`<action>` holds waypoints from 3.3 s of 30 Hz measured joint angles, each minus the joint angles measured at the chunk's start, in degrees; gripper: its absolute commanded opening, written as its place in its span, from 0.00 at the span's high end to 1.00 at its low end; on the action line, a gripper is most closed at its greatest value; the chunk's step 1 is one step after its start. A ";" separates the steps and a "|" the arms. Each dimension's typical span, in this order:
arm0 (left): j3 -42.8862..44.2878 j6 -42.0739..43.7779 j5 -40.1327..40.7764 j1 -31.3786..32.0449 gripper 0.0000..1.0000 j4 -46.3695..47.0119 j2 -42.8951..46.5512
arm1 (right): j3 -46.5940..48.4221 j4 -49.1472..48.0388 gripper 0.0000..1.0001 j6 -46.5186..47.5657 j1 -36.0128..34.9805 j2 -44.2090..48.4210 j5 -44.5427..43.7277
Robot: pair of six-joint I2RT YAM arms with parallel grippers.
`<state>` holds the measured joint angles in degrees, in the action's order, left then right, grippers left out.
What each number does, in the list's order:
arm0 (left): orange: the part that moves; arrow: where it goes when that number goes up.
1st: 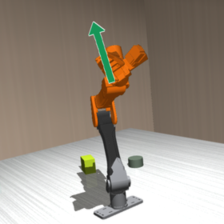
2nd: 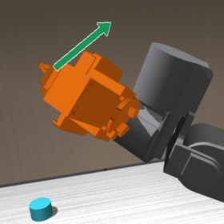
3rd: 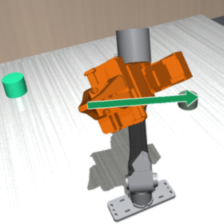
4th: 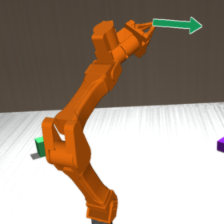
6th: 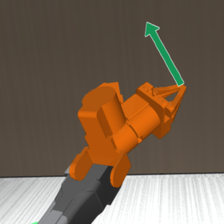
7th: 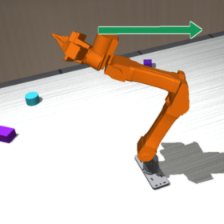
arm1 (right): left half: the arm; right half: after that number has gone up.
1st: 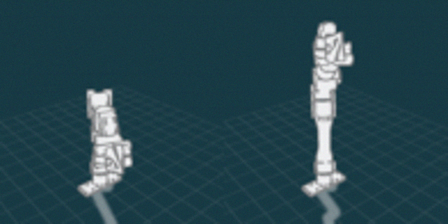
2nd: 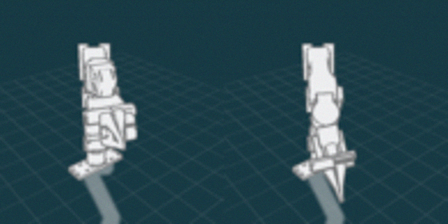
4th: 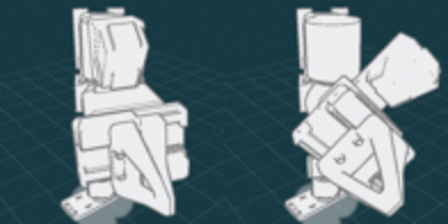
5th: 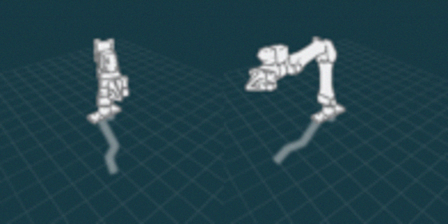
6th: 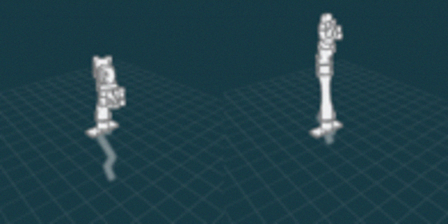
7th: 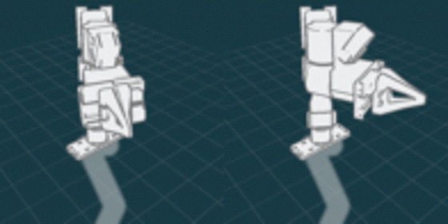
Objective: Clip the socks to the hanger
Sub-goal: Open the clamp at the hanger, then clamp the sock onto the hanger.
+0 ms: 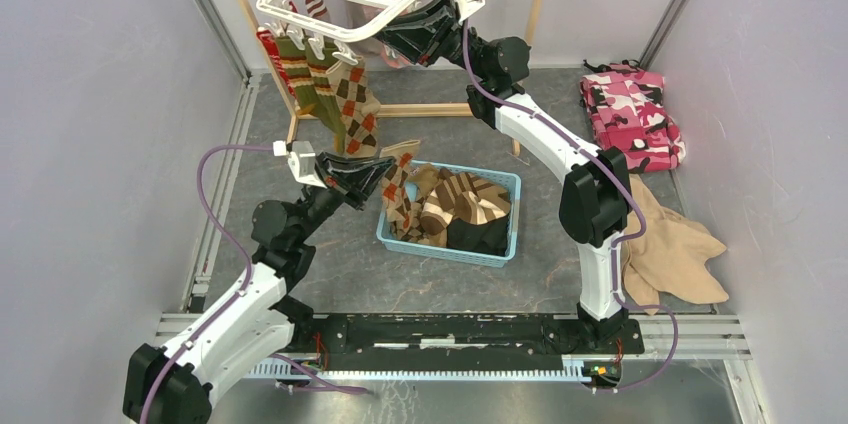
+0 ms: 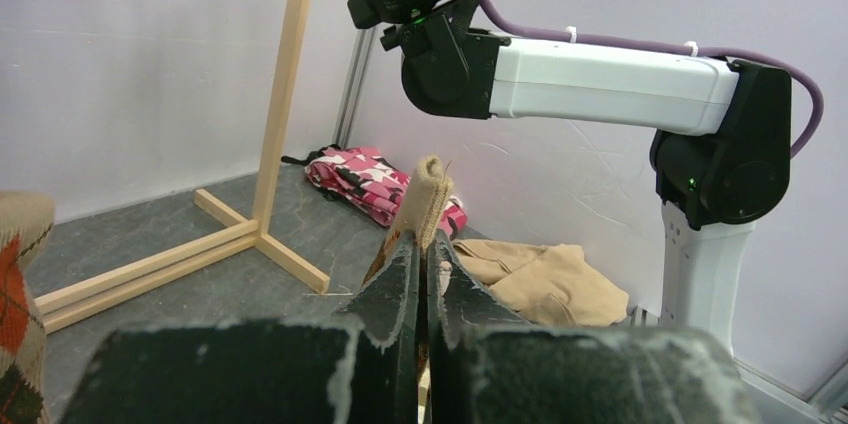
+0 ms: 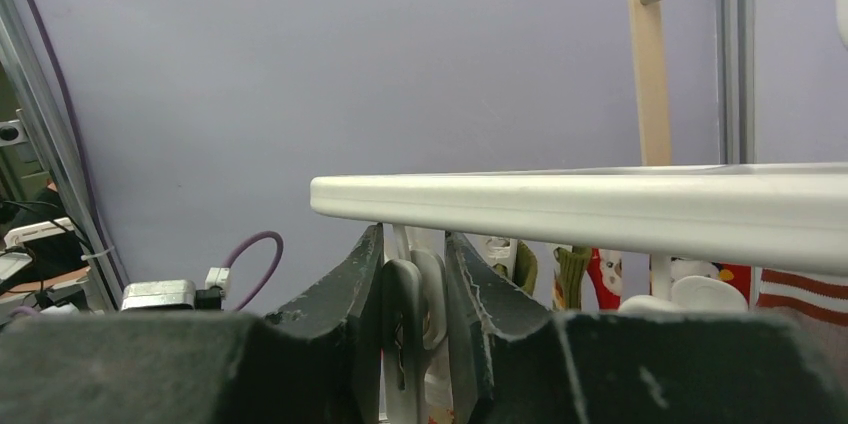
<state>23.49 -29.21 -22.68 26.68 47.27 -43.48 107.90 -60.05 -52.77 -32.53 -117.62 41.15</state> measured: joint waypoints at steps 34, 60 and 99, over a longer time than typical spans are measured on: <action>22.45 6.97 16.65 0.00 0.98 -3.41 -19.56 | 0.00 2.38 1.00 0.59 0.00 0.98 -0.07; 26.43 6.01 18.18 -0.09 0.98 0.00 -23.67 | 0.00 2.38 1.00 0.59 0.00 0.98 -0.09; 27.15 -0.92 18.32 -0.11 0.87 3.56 -25.09 | -4.35 2.10 0.46 0.63 0.00 3.67 -0.90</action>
<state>50.63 -30.13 -4.36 26.57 50.83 -68.58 103.55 -57.95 -52.14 -32.53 -113.95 40.25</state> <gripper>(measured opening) 0.073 0.493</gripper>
